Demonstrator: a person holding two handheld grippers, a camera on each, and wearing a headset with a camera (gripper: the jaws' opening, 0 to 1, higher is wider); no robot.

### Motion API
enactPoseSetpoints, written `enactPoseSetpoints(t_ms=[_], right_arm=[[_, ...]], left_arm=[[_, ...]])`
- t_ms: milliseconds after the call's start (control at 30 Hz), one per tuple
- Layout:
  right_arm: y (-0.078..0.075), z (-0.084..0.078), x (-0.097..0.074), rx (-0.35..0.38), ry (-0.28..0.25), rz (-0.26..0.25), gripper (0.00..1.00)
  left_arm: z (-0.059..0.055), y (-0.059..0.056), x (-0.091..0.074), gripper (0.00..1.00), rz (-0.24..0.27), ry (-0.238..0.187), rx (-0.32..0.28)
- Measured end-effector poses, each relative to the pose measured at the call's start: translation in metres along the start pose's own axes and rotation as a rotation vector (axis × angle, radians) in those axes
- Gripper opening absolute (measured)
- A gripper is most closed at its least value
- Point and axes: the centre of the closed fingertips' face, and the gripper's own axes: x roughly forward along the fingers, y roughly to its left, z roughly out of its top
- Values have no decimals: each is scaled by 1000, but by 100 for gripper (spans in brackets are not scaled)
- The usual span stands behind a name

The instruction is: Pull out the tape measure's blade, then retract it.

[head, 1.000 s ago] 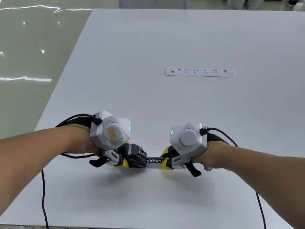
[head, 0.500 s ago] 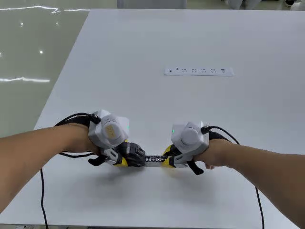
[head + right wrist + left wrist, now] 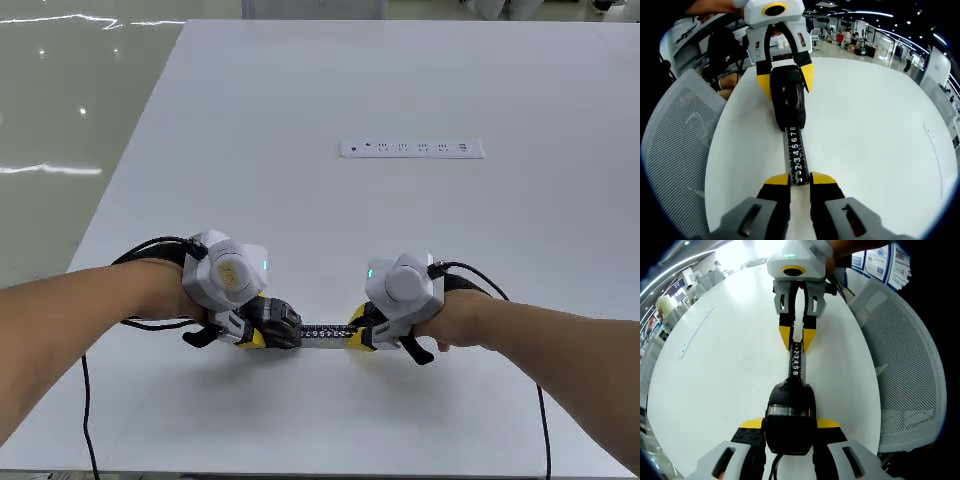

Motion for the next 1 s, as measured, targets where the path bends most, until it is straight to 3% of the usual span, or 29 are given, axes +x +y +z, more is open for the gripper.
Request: enactPoseSetpoints(t_ms=[1000], right_arm=[[-4,-23,-15,15,36,-13,13]], left_arm=[[-1,0,0,32,2,7,-1]])
